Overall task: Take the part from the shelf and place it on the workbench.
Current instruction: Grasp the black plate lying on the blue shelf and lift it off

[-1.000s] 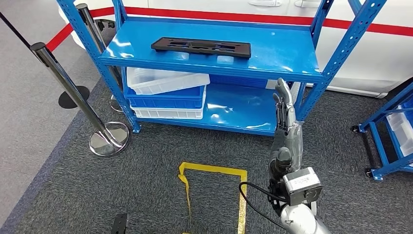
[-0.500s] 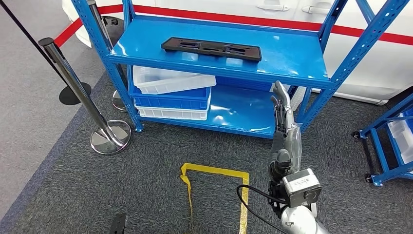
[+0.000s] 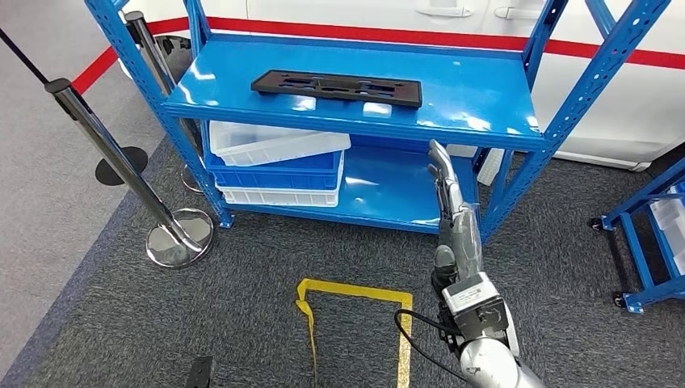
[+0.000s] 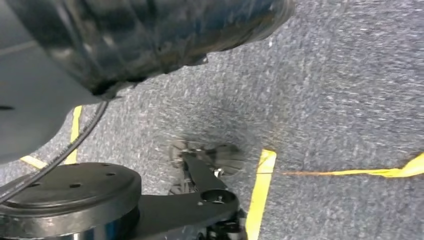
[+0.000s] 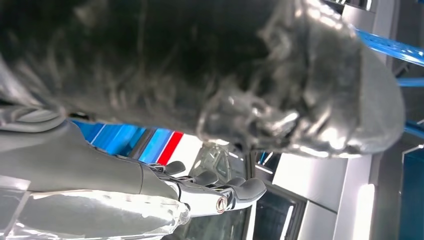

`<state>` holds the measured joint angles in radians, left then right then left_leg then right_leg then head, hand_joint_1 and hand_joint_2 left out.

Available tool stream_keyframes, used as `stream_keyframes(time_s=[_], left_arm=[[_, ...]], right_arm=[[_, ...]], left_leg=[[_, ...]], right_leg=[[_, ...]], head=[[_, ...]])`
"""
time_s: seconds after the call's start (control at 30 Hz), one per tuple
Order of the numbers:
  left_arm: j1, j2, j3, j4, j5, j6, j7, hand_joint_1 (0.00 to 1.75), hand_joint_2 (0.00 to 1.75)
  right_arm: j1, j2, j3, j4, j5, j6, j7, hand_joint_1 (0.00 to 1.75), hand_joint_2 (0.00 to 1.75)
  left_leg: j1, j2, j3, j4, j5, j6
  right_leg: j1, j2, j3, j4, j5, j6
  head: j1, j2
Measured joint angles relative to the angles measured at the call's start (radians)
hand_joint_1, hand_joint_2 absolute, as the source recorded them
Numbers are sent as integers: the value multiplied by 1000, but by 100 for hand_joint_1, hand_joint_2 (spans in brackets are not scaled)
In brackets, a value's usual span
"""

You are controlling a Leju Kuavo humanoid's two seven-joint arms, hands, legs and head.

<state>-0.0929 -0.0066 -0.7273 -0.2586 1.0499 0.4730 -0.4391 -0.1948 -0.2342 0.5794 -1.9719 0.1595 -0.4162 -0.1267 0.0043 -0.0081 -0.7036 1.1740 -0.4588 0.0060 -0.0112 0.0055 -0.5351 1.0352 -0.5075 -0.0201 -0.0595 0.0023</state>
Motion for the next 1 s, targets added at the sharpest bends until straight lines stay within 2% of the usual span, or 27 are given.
stream_keyframes(time_s=[0.03, 0.07, 0.17, 0.23, 0.27, 0.37, 0.4, 0.43, 0.47, 0.53, 0.6, 0.7, 0.73, 0.77, 0.83, 0.9, 0.93, 0.97, 1.0], left_arm=[[0, 0, 0, 0, 0, -1, 0, 0, 0], [-1, 1, -1, 0, -1, -1, 0, 0, 0], [-1, 1, -2, 1, -1, -2, 0, 0, 0], [1, 1, -2, 1, -1, -2, -1, 0, 0], [0, 1, -3, 1, -1, -2, -1, 0, 0], [-2, 2, -3, 1, 0, -1, -1, 0, 0], [-2, 2, -4, 2, 1, -2, 0, 0, 0], [-1, 2, -4, 2, 2, -2, 1, 0, 0], [1, 2, -5, 2, 3, -3, 2, 0, 0], [1, 1, -6, 2, 4, -4, 4, 0, 0], [-1, 0, -7, 3, 4, -5, 7, 0, 0], [-5, 1, -7, 3, 4, -5, 10, 0, 0], [-6, 1, -7, 3, 4, -5, 10, 0, 0], [-8, 2, -8, 3, 4, -5, 10, 0, 0], [-10, 2, -8, 3, 3, -5, 10, 0, 0], [-7, 1, -8, 3, 4, -5, 11, 0, 0], [-5, 0, -8, 3, 4, -5, 12, 0, 0], [-3, 1, -9, 3, 4, -5, 12, 0, 0], [-2, 1, -9, 4, 3, -5, 14, 0, 0]], right_arm=[[-1, 0, 1, 1, 1, 0, 1, 0, 0], [-1, 0, 1, 2, 2, 0, 3, 0, 0], [-4, 0, 3, 4, 3, 0, 6, 0, 0], [-6, 0, 4, 5, 3, 0, 6, 0, 0], [-8, 0, 5, 6, 3, 0, 7, 0, 0], [-7, -1, 8, 12, 1, 1, 10, 0, 0], [-6, -1, 9, 14, 0, 1, 11, 0, 0], [-6, -1, 10, 17, 0, 1, 12, 0, 0], [-6, -1, 10, 19, 0, 1, 12, 0, 0], [-6, -2, 10, 23, 0, 1, 13, 0, 0], [-8, -2, 12, 27, 0, 3, 15, 0, 0], [-12, -3, 16, 31, 0, 6, 18, 0, 0], [-14, -3, 18, 31, 0, 6, 18, 0, 0], [-15, -4, 19, 31, 0, 6, 19, 0, 0], [-17, -3, 23, 33, 0, 6, 19, 0, 0], [-18, -4, 26, 35, 0, 6, 20, 0, 0], [-18, -4, 27, 37, 1, 6, 21, 0, 0], [-18, -4, 27, 39, 2, 8, 22, 0, 0], [-18, -4, 28, 41, 3, 10, 23, 0, 0]], left_leg=[[-4, 0, 24, -57, 28, 6], [-7, 1, 45, -103, 39, 13], [-14, 1, 72, -146, 20, 30], [-10, -1, 96, -160, 12, 42], [-9, -1, 111, -166, 6, 48], [-8, -1, 148, -171, -20, 57], [-8, -2, 161, -171, -31, 58], [-7, -4, 177, -171, -42, 57], [-6, -6, 195, -171, -56, 55], [-5, -9, 231, -169, -85, 47], [-7, -11, 251, -168, -113, 35], [-8, -10, 268, -159, -125, 19], [-7, -8, 263, -137, -122, 16], [-5, -7, 245, -101, -123, 11], [-2, -4, 164, 17, -145, 2], [2, -4, 78, 102, -192, -6], [3, -3, 51, 105, -207, -8], [5, -3, 38, 80, -202, -9], [6, -3, 35, 31, -170, -8]], right_leg=[[1, 0, 9, -2, -9, 4], [1, 0, 15, -4, -15, 8], [2, 0, 28, -7, -18, 22], [1, -1, 19, 30, -15, 29], [1, -2, -5, 73, -19, 32], [0, -2, -133, 245, -65, 40], [-1, -2, -167, 272, -75, 43], [-2, -2, -186, 267, -69, 44], [-3, -2, -190, 231, -43, 44], [-2, -2, -171, 110, 54, 39], [3, -2, -153, 35, 109, 30], [4, 0, -134, 21, 103, 12], [2, 0, -121, 16, 97, 5], [1, -1, -108, 10, 92, -1], [1, -2, -84, 0, 79, -8], [1, -1, -60, -4, 60, -9], [1, 1, -46, -4, 48, -8], [1, 2, -28, -4, 35, -7], [1, 4, -9, -4, 21, -4]], head=[[1, 0], [2, 0], [3, 0], [5, 0], [6, 0], [9, 0], [9, 0], [10, 0], [10, 0], [11, 0], [14, 0], [13, 0], [13, 0], [12, 0], [10, 0], [8, 0], [8, 0], [8, 0], [8, 0]])
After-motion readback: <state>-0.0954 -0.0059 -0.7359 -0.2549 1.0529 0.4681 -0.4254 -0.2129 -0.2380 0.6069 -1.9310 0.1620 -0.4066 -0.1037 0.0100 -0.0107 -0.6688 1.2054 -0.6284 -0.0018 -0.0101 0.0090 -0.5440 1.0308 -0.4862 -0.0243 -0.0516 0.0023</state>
